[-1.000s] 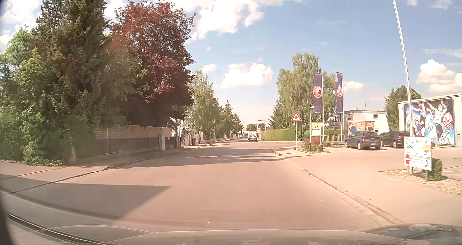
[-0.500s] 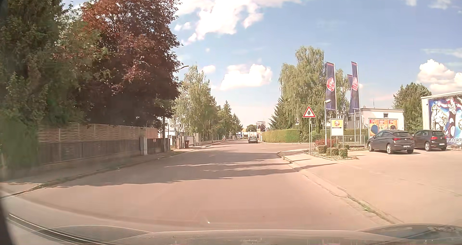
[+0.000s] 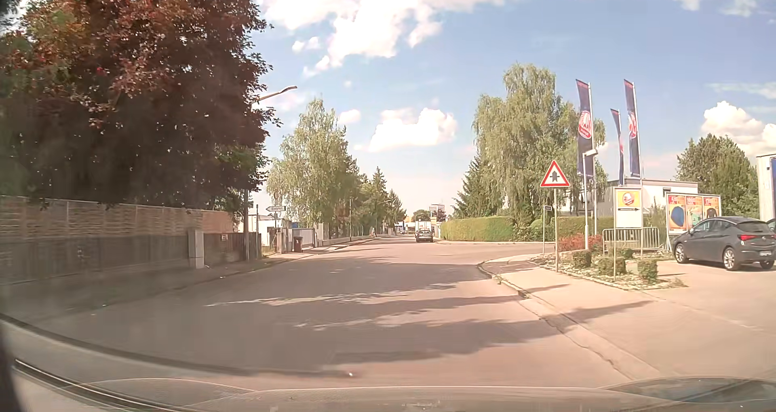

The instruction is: Follow the waypoints while adhering to traffic rules and regulations

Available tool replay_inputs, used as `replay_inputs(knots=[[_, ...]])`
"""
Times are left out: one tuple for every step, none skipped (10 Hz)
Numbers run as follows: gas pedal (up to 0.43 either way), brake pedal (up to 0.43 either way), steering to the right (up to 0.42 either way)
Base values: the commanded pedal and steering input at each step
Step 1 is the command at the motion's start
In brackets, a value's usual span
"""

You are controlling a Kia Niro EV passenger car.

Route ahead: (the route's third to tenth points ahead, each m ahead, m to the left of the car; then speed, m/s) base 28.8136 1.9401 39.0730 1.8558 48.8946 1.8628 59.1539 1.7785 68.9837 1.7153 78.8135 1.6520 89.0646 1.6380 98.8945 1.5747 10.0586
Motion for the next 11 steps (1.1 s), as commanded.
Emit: replay_inputs(knots=[[0.000,0.018,0.004],[0.000,0.018,0.004],[0.000,0.018,0.005],[0.000,0.018,0.005],[0.000,0.018,0.004],[0.000,0.018,0.003],[0.000,0.018,0.003],[0.000,0.018,0.001],[0.000,0.018,-0.001],[0.000,0.018,-0.005],[0.000,0.018,-0.006]])
